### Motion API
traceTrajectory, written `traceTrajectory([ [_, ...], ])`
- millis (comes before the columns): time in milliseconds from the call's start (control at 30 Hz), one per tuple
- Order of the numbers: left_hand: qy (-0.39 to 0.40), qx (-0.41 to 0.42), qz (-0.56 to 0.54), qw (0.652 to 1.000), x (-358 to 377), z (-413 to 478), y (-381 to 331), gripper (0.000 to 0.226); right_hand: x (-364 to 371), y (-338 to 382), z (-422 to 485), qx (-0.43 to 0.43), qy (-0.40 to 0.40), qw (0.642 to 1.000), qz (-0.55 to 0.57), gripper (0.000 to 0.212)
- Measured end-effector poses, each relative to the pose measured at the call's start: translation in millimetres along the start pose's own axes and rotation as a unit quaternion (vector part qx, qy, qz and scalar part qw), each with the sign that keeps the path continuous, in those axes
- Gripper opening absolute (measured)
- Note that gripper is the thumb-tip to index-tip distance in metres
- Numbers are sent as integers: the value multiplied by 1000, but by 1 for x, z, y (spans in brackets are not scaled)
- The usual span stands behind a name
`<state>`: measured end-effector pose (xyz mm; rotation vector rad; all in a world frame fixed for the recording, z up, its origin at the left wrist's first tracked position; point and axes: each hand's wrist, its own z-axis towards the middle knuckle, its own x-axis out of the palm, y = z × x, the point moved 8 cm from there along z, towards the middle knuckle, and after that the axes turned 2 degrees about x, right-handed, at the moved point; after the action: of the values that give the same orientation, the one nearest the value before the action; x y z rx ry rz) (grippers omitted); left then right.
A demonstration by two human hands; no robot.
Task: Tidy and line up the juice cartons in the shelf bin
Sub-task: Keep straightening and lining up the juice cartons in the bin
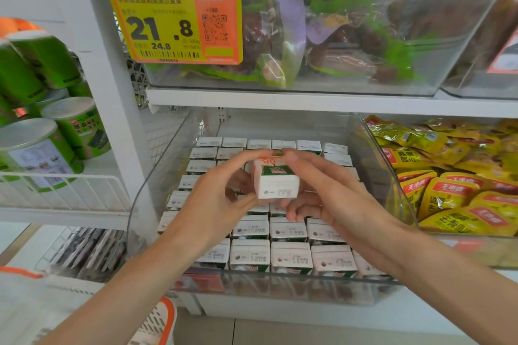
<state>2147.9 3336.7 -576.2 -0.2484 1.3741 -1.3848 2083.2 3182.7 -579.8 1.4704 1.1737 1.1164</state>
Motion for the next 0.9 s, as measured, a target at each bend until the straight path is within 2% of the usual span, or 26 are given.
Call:
traceTrajectory([
  [100,-3,-23,-42,999,-1,1,6,54,1,1,3,-10,24,999,25,28],
  [167,5,-34,-69,997,1,0,7,54,0,3,5,-28,40,999,10,29],
  [233,3,-39,-83,996,2,0,8,54,-2,8,4,-71,43,993,-86,39],
  [333,6,-43,-71,997,2,1,12,51,-2,23,-2,-187,1,934,-304,51],
  [400,11,-33,-39,999,6,2,14,38,3,30,-8,-241,-14,907,-345,50],
  [500,4,-15,-9,1000,10,5,11,42,9,37,-10,-291,-15,873,-391,39],
  [600,-17,-40,-11,999,10,10,16,63,-7,50,-5,-306,-79,847,-427,41],
  [667,-26,-44,28,998,9,10,18,69,-28,60,4,-292,-140,835,-445,45],
  [733,-27,-32,60,997,9,8,18,57,-46,70,12,-281,-179,816,-473,35],
  [833,-25,-18,110,994,9,7,18,38,-60,77,25,-274,-193,796,-504,14],
  [900,-23,-11,133,991,8,7,20,33,-64,77,33,-260,-198,784,-528,16],
])
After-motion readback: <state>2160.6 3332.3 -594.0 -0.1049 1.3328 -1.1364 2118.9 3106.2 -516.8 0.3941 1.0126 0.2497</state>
